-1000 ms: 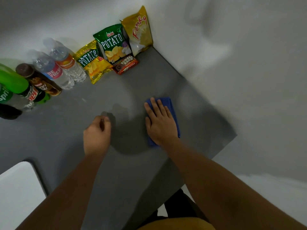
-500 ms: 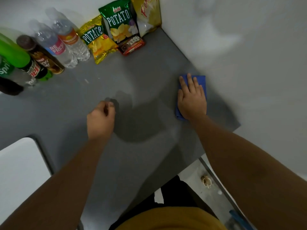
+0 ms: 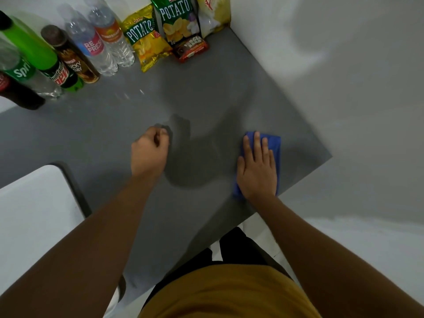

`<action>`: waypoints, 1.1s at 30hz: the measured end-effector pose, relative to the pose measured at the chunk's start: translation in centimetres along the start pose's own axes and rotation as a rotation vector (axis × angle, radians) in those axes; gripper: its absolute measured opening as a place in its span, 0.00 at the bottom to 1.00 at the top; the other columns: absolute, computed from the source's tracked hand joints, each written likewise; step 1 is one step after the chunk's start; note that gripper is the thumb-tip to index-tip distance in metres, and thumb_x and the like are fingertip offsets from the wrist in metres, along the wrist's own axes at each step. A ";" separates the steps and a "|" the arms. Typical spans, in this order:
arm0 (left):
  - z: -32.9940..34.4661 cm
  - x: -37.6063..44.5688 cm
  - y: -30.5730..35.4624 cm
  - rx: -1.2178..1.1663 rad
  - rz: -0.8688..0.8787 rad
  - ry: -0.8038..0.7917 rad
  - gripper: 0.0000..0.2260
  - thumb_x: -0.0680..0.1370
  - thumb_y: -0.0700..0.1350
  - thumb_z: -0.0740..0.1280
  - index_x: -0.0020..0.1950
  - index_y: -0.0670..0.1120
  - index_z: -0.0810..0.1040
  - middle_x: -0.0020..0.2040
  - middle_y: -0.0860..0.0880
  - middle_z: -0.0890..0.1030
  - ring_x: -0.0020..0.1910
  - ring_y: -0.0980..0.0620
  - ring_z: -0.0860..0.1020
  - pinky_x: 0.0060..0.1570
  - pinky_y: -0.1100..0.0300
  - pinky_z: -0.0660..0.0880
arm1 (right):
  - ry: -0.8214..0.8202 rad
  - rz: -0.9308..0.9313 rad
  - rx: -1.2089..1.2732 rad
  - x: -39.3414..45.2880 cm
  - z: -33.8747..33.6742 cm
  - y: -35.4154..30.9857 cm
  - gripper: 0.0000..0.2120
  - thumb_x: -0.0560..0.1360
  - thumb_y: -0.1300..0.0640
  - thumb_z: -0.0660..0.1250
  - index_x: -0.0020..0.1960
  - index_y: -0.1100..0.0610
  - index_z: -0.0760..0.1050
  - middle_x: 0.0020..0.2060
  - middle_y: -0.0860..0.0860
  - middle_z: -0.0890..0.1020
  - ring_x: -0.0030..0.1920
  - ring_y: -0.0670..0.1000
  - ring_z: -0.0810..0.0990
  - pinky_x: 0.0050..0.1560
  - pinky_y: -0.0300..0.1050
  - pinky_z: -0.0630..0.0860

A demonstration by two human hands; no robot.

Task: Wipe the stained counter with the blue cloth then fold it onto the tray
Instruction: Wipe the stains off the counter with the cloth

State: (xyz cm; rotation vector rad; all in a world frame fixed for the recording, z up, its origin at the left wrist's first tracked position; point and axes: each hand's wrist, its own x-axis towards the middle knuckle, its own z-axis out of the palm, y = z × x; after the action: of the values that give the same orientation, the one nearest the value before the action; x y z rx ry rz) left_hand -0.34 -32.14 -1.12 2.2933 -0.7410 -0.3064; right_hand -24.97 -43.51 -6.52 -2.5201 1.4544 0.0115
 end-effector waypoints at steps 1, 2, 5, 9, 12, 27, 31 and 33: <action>0.0 -0.2 -0.1 0.004 0.000 -0.001 0.17 0.82 0.53 0.59 0.47 0.42 0.79 0.39 0.40 0.84 0.41 0.40 0.82 0.44 0.48 0.78 | -0.008 -0.021 0.005 -0.8 0.4 -1.0 0.29 0.85 0.42 0.39 0.84 0.50 0.41 0.83 0.53 0.43 0.82 0.54 0.41 0.81 0.54 0.42; 0.1 -0.4 -0.2 0.008 -0.001 -0.002 0.16 0.83 0.53 0.59 0.48 0.42 0.79 0.39 0.40 0.84 0.41 0.39 0.82 0.44 0.48 0.78 | -0.015 -0.046 0.010 -1.4 0.8 -2.0 0.29 0.85 0.42 0.39 0.84 0.50 0.41 0.83 0.52 0.42 0.82 0.54 0.39 0.81 0.54 0.41; 0.2 -0.9 -0.4 0.013 0.000 -0.001 0.16 0.83 0.52 0.60 0.48 0.42 0.79 0.40 0.39 0.84 0.42 0.39 0.82 0.45 0.47 0.78 | -0.028 -0.108 0.025 -1.4 1.4 -3.8 0.29 0.85 0.41 0.39 0.84 0.49 0.41 0.83 0.50 0.42 0.82 0.52 0.37 0.81 0.52 0.39; 0.3 -1.4 -0.5 0.033 0.003 0.002 0.16 0.83 0.52 0.60 0.49 0.42 0.80 0.40 0.40 0.84 0.42 0.39 0.82 0.46 0.47 0.78 | -0.019 -0.175 0.056 0.4 0.6 -3.4 0.28 0.86 0.42 0.41 0.84 0.47 0.45 0.83 0.48 0.45 0.82 0.50 0.39 0.81 0.50 0.40; 0.0 -1.9 -0.5 0.033 0.008 0.011 0.17 0.83 0.52 0.60 0.48 0.41 0.79 0.40 0.39 0.84 0.43 0.39 0.83 0.47 0.45 0.79 | 0.002 -0.216 0.051 1.6 0.0 -2.4 0.27 0.86 0.44 0.43 0.84 0.47 0.49 0.83 0.48 0.49 0.83 0.51 0.44 0.82 0.51 0.45; -1.8 -5.3 -2.2 0.040 -0.011 0.052 0.16 0.83 0.53 0.60 0.48 0.42 0.79 0.43 0.40 0.85 0.45 0.38 0.83 0.48 0.48 0.78 | 0.044 -0.090 0.002 -2.6 0.3 1.9 0.28 0.85 0.45 0.44 0.84 0.50 0.49 0.83 0.51 0.50 0.83 0.54 0.46 0.82 0.55 0.47; -2.2 -5.7 -2.9 0.004 -0.011 0.042 0.16 0.83 0.52 0.60 0.47 0.42 0.80 0.41 0.41 0.85 0.43 0.39 0.83 0.47 0.48 0.78 | 0.025 -0.100 -0.033 -5.7 1.3 0.0 0.29 0.86 0.44 0.44 0.84 0.51 0.46 0.83 0.53 0.48 0.83 0.55 0.45 0.81 0.55 0.47; -2.4 -5.8 -3.4 -0.001 0.000 0.042 0.16 0.83 0.52 0.60 0.47 0.43 0.80 0.40 0.41 0.85 0.41 0.39 0.82 0.45 0.49 0.78 | 0.018 -0.116 -0.032 -7.1 1.7 -1.6 0.29 0.85 0.44 0.44 0.84 0.51 0.46 0.83 0.53 0.47 0.83 0.54 0.43 0.81 0.55 0.46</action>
State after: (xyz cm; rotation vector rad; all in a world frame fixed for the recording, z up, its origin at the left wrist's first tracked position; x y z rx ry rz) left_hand -2.56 -25.39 -1.64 2.2921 -0.7190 -0.2572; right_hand -26.99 -36.33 -7.00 -2.6332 1.3227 -0.0079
